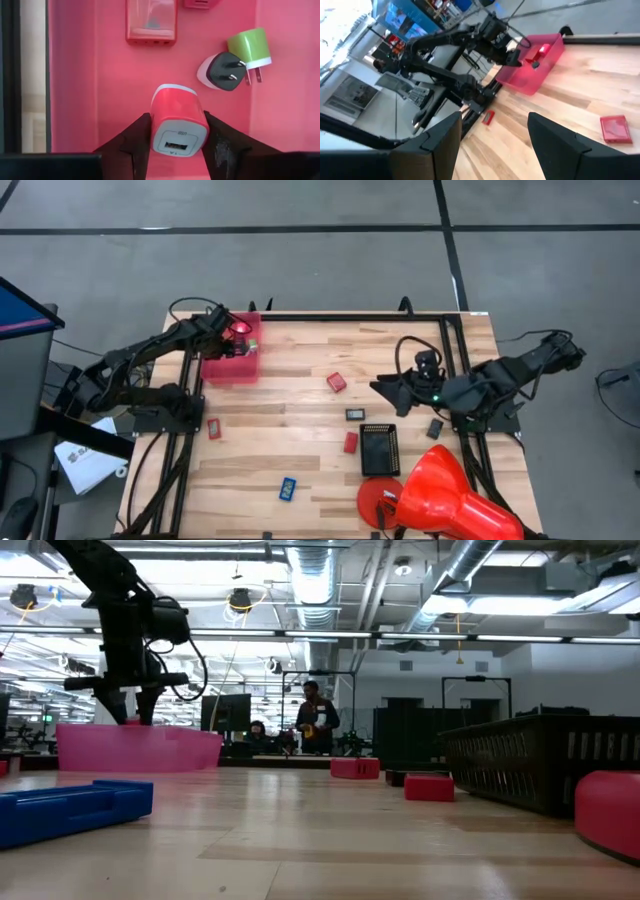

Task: Pick & Place Office items
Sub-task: Put the pink and white charger adapter into the pink bin, then put the red charger adapter into the pink bin

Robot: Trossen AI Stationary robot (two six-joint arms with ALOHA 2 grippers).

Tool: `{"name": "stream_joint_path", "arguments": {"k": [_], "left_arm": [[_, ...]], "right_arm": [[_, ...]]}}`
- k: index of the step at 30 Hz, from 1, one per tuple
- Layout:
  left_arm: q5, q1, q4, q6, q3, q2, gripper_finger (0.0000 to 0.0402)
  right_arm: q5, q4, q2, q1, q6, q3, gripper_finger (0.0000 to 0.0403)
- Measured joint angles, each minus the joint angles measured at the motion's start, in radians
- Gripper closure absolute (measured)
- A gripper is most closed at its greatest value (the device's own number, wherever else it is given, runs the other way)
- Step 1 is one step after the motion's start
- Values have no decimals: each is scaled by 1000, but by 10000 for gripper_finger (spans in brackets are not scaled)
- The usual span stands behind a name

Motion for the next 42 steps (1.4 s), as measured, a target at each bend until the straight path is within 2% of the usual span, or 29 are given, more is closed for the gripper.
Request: {"name": "stream_joint_path", "arguments": {"k": [12,15,19,23,26,29,33,36,39,42], "left_arm": [[18,0,3,75,0,-3,180],[70,-4,6,103,0,-23,167],[153,-33,33,111,0,-92,159],[323,-100,163,158,0,-215,159],[461,-175,347,174,0,-326,160],[488,-264,551,128,0,-423,159],[406,-354,743,81,0,-514,159],[328,-417,841,109,0,-544,159],[304,-476,962,146,0,-546,149],[290,-511,1039,147,0,-543,127]], "right_arm": [[36,-12,-26,15,0,0,182],[21,-37,-26,15,11,0,182],[-32,-179,-17,7,134,1,182],[-122,-253,-16,-26,208,0,182],[-224,-196,-16,-72,151,0,181],[-368,-144,-14,-151,88,0,182],[-536,-190,19,-312,46,1,181],[-733,-188,92,-468,-17,1,181],[-901,-93,199,-592,-83,0,173],[-1025,12,311,-660,-104,1,156]]}}
